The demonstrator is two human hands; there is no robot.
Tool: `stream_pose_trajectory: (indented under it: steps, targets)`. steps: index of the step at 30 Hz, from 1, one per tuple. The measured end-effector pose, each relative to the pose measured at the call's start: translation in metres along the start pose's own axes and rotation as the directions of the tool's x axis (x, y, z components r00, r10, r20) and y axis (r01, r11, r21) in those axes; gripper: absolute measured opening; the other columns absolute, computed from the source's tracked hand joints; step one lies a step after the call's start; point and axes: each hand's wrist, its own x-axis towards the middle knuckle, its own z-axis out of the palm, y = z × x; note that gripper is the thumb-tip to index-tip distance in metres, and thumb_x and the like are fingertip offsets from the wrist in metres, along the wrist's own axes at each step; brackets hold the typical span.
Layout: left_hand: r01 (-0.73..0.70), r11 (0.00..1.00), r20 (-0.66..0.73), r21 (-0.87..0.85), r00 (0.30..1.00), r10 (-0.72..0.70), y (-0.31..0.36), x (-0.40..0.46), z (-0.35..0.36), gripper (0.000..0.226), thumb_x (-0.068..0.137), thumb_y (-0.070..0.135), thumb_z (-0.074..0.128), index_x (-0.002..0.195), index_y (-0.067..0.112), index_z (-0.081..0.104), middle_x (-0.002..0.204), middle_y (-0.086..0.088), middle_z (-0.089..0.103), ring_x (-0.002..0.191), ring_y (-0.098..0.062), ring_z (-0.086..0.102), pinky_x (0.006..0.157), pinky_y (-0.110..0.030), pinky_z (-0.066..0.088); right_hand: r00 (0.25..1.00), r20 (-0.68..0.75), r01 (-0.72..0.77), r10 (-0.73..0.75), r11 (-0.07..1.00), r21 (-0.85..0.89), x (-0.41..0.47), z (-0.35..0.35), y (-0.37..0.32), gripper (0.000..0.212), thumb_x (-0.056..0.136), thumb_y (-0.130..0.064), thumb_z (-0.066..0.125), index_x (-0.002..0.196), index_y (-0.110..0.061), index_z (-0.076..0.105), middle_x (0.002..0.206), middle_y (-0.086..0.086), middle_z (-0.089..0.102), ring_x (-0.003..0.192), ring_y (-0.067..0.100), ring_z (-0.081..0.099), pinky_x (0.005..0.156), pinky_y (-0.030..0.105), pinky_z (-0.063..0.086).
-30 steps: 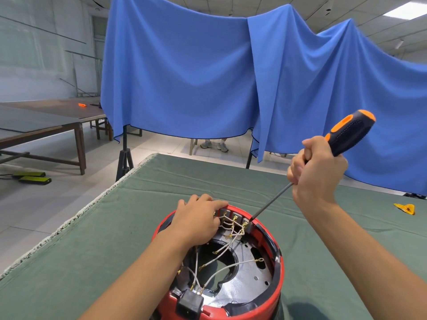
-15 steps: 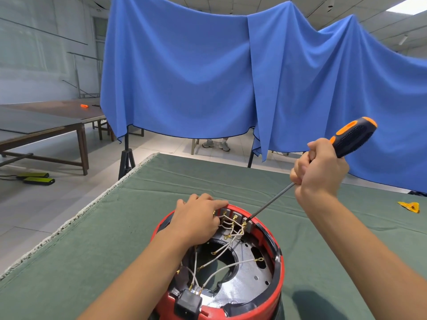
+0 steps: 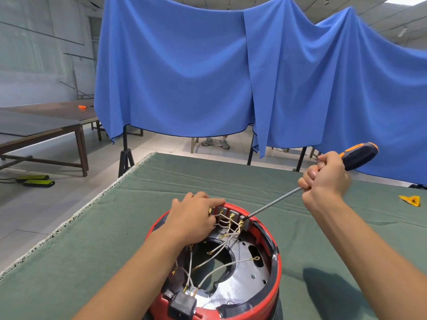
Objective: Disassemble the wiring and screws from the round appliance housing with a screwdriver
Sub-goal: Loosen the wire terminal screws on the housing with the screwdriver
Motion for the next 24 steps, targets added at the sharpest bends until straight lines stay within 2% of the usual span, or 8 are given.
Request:
stream_pose_trajectory:
  steps: [4,6,8,13,15,18,22,24]
  targets:
    - [0.001,1.0,-0.001,0.003,1.0,-0.001,0.0,0.0,0.0,0.051,0.095,0.028,0.041,0.14,0.049,0.031,0.144,0.007,0.038,0.129,-0.018,0.033,0.103,-0.045,0.026,0.969,0.172,0.209,-0.175,0.957,-0.203,-0.008,-0.006,-0.011,0.026,0.075,-0.016,0.053,0.052,-0.012,0.043,0.039,0.001,0.044,0.033,0.016,0.047,0.036,0.017,0.038]
    - [-0.001,1.0,-0.002,0.005,1.0,0.001,0.0,0.0,0.0,0.051,0.095,0.028,0.041,0.14,0.049,0.032,0.143,0.008,0.039,0.128,-0.017,0.033,0.102,-0.045,0.026,0.916,0.316,0.358,-0.247,0.859,-0.366,-0.014,-0.011,-0.02,0.022,0.069,-0.023,0.053,0.05,-0.012,0.05,0.046,0.006,0.054,0.036,0.016,0.053,0.035,0.015,0.035]
    - [0.0,1.0,-0.002,0.004,1.0,0.0,0.0,0.0,0.0,0.051,0.094,0.027,0.041,0.139,0.049,0.033,0.142,0.008,0.039,0.128,-0.017,0.033,0.102,-0.044,0.026,0.882,0.401,0.425,-0.247,0.784,-0.452,-0.018,-0.015,-0.029,0.021,0.067,-0.024,0.054,0.049,-0.014,0.051,0.049,0.003,0.059,0.04,0.016,0.049,0.034,0.017,0.03]
    - [0.005,1.0,-0.01,-0.002,1.0,-0.005,0.001,-0.001,-0.001,0.052,0.093,0.026,0.041,0.139,0.049,0.034,0.142,0.008,0.04,0.128,-0.017,0.034,0.103,-0.044,0.027,0.85,0.52,0.409,-0.088,0.732,-0.545,-0.033,-0.014,-0.047,0.015,0.077,-0.01,0.059,0.065,-0.009,0.051,0.061,0.006,0.07,0.032,0.014,0.038,0.033,0.019,0.028]
    - [0.005,1.0,-0.01,-0.002,1.0,-0.005,0.002,-0.002,-0.001,0.052,0.093,0.026,0.041,0.139,0.049,0.034,0.142,0.008,0.04,0.128,-0.018,0.034,0.103,-0.044,0.027,0.838,0.544,0.389,-0.037,0.739,-0.55,-0.04,-0.013,-0.053,0.019,0.078,-0.006,0.067,0.07,-0.012,0.051,0.054,-0.001,0.064,0.031,0.013,0.04,0.032,0.019,0.029]
    - [0.005,1.0,-0.014,0.004,1.0,-0.005,0.002,-0.003,-0.001,0.052,0.093,0.025,0.041,0.139,0.049,0.034,0.143,0.008,0.04,0.129,-0.018,0.033,0.103,-0.043,0.027,0.84,0.542,0.332,0.021,0.771,-0.544,-0.049,-0.011,-0.062,0.029,0.072,-0.012,0.081,0.074,-0.018,0.052,0.049,-0.004,0.056,0.033,0.011,0.046,0.032,0.019,0.033]
    - [0.003,1.0,-0.02,0.001,1.0,-0.003,0.002,-0.003,-0.001,0.052,0.093,0.026,0.041,0.139,0.048,0.033,0.143,0.009,0.04,0.129,-0.018,0.033,0.103,-0.043,0.027,0.819,0.57,0.329,0.067,0.759,-0.562,-0.057,-0.01,-0.069,0.021,0.074,-0.026,0.08,0.072,-0.014,0.063,0.07,0.003,0.073,0.045,0.016,0.062,0.035,0.021,0.041]
    - [0.001,1.0,-0.022,-0.002,1.0,-0.001,0.002,-0.003,-0.001,0.052,0.093,0.026,0.041,0.139,0.048,0.034,0.143,0.008,0.04,0.129,-0.018,0.034,0.103,-0.043,0.027,0.815,0.578,0.376,0.041,0.722,-0.581,-0.059,-0.012,-0.067,0.017,0.078,-0.023,0.076,0.07,-0.012,0.066,0.073,0.007,0.074,0.048,0.019,0.066,0.036,0.022,0.043]
